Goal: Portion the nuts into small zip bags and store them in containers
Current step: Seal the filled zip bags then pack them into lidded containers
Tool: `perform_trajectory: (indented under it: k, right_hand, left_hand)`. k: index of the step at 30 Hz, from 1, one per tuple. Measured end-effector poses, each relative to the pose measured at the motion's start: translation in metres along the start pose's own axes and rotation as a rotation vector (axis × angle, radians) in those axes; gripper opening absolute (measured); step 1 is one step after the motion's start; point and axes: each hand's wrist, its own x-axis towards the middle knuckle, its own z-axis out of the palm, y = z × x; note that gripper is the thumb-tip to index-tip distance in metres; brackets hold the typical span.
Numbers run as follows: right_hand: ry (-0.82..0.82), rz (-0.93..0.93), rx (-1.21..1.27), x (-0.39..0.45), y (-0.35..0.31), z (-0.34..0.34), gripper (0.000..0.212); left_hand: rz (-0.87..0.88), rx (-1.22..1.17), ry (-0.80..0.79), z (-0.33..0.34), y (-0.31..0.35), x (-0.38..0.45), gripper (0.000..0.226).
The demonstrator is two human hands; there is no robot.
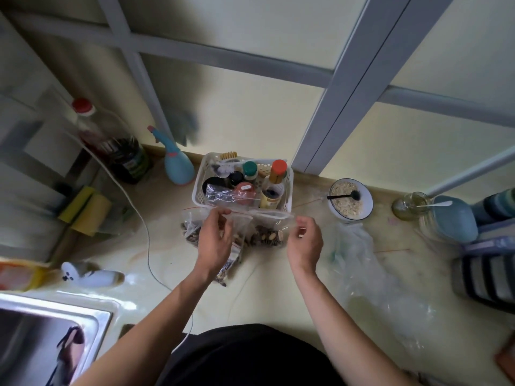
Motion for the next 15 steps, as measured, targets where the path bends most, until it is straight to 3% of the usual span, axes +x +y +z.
perform_trajectory:
  k: [2,4,7,12,15]
  right_hand:
    - [-0.147,-0.014,0.052,-0.017,-0.004,0.004,0.019]
    - [-0.428,0.022,0.083,-0.035,-0.006,0.013,0.018]
    - [-0.681,0.041,0.032,-0.057,-0.007,0.034,0.025]
    - [-0.753,0.073,-0.03,-0.086,-0.014,0.054,0.013]
    - [-0.727,0.032,-0.014,-0.099,-0.016,0.06,0.008]
  left_hand:
    - [0.01,-0.016,0.048,-0.004,-0.005,-0.009,0.014]
    - [-0.004,-0.01,0.111,-0.009,-0.01,-0.016,0.01]
    - [-0.115,0.012,0.208,-0.018,-0.017,-0.024,0.013]
    - [-0.316,0.047,0.193,-0.041,-0.037,-0.031,0.007]
    - [-0.435,0.038,0.119,-0.055,-0.049,-0.034,0.021]
